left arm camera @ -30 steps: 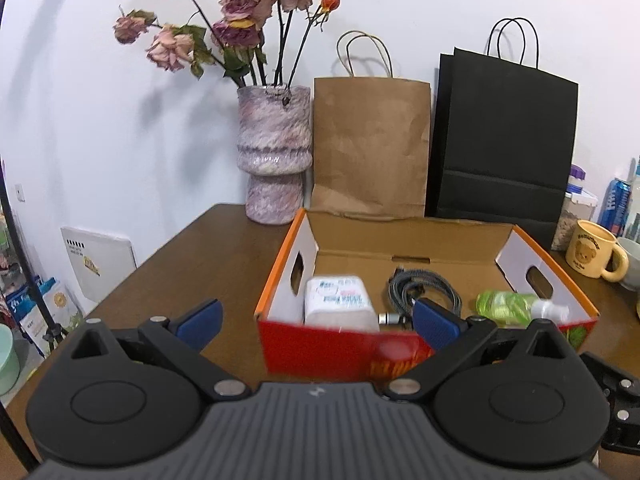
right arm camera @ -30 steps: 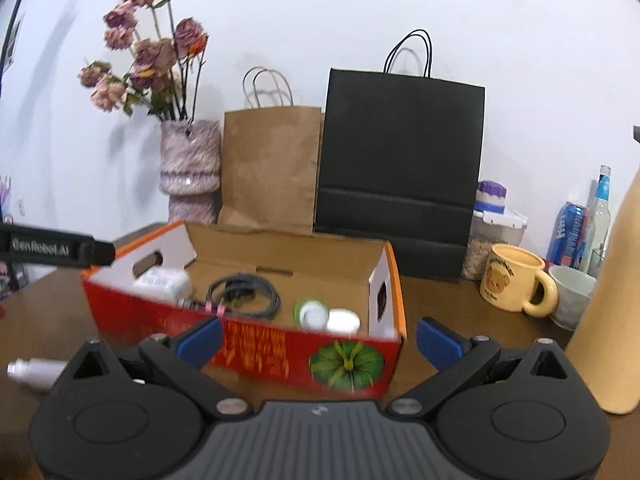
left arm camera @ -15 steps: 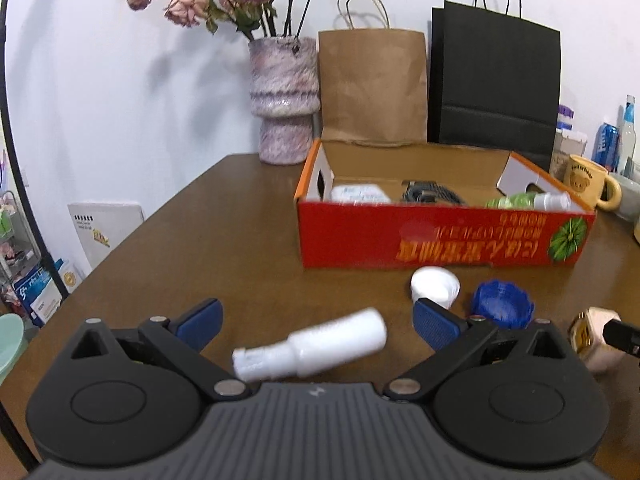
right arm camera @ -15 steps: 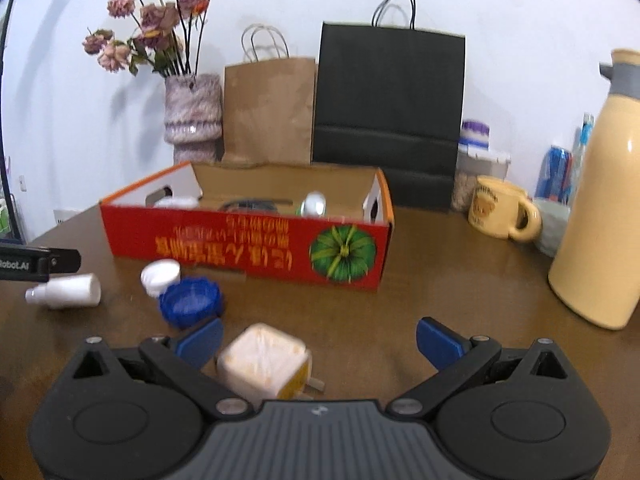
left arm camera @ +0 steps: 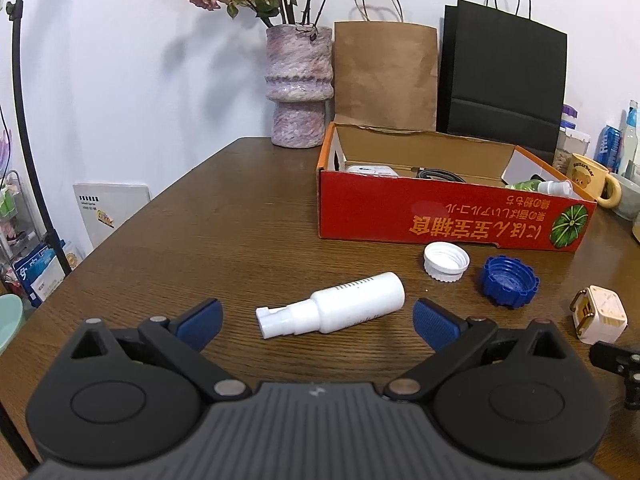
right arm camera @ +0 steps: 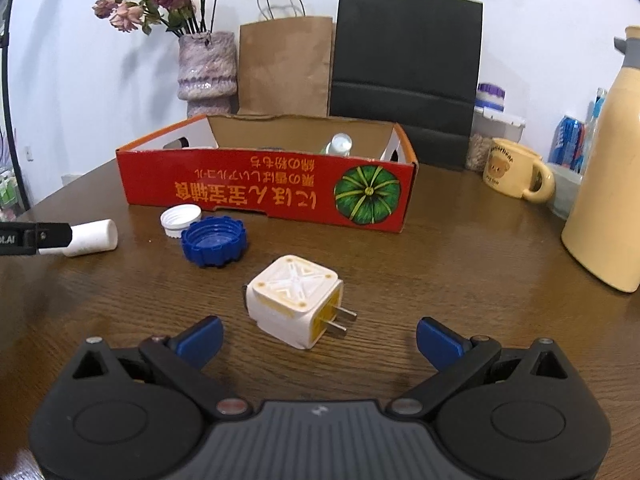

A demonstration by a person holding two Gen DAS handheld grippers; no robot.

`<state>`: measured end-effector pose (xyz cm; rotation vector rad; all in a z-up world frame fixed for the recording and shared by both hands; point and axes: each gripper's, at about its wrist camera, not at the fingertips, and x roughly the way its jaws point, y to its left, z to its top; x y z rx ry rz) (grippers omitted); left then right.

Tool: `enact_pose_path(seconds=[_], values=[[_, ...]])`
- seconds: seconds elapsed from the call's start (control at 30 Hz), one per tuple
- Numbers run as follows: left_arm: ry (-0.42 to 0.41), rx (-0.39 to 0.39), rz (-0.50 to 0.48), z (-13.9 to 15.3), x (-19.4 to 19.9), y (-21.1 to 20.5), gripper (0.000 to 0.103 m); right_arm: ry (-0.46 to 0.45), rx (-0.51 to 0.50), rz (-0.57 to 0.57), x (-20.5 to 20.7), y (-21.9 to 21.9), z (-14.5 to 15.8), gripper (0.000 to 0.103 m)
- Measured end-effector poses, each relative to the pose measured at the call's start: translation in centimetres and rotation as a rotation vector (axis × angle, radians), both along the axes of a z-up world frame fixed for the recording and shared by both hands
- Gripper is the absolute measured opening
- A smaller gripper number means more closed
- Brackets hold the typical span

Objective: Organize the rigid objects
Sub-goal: 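Grasp the white-and-yellow plug adapter with the right gripper while the left gripper moves to the white spray bottle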

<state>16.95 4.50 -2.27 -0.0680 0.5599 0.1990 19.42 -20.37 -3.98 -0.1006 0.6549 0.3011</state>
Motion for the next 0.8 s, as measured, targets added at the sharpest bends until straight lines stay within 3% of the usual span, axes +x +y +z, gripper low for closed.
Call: enact_pose_path(seconds=[0.3,0.4,0.43,0.47,0.8], values=[[0.001,-0.014,0.004,0.0,0.0,0.2,0.103,0.060,0.001,-0.018,2.8,1.4,-0.6,0.102],[0.003,-0.012,0.005,0.0,0.0,0.2,0.103,0.059,0.015,-0.018,3.3,1.6,-0.6,0.086],[0.003,-0.013,0.006,0.0,0.0,0.2,0.103,0.050,0.029,-0.015,3.2,1.5,-0.6,0.072],[0.003,-0.014,0.007,0.0,0.0,0.2,0.103,0.042,0.033,-0.011,3.1,1.5,-0.5,0.065],[0.021,-0.005,0.022,-0.3,0.4,0.1,0.103,-0.036,0.039,-0.039,1.9,1.1,0.3,0.065]])
